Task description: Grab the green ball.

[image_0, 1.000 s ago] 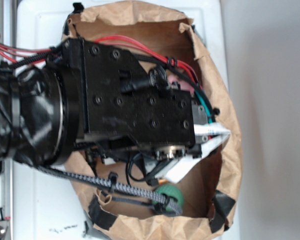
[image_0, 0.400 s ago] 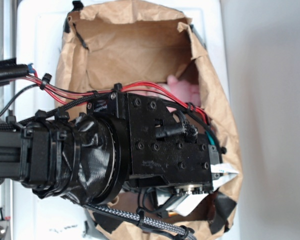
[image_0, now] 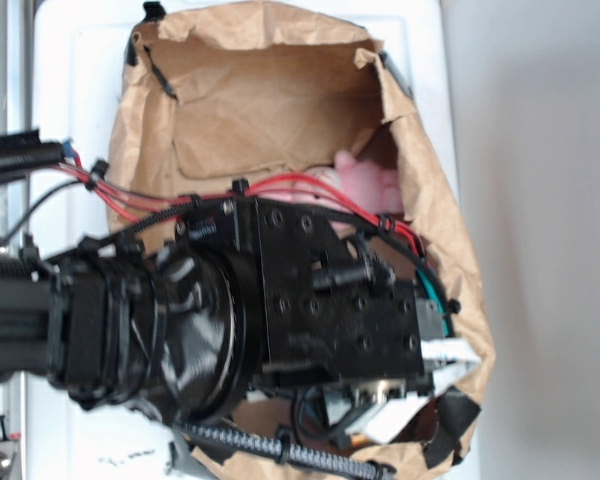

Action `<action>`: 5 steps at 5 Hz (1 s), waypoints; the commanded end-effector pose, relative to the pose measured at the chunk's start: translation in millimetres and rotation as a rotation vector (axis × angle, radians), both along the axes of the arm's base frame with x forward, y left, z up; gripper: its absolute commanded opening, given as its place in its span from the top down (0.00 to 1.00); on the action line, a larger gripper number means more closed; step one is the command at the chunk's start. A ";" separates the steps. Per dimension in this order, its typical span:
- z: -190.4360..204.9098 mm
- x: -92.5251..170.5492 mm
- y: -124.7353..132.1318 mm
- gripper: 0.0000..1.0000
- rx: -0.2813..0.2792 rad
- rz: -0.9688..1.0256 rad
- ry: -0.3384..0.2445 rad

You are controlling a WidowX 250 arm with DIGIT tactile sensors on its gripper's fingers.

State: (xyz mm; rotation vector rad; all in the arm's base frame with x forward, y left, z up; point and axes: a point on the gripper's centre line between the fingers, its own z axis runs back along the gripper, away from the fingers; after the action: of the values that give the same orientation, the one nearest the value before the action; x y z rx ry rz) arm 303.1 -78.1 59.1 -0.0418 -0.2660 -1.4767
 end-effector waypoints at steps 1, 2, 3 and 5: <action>13.8 4.0 -28.4 0.00 -0.054 -0.013 -0.012; 8.0 3.1 -33.5 0.00 -0.037 -0.004 0.009; -4.5 -8.9 -40.5 0.00 -0.009 0.022 0.025; -5.3 -10.6 -44.6 1.00 -0.123 0.137 0.044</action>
State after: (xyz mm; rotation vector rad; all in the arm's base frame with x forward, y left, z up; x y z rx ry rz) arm 292.4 -112.5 34.4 -0.1639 -0.2739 -1.2909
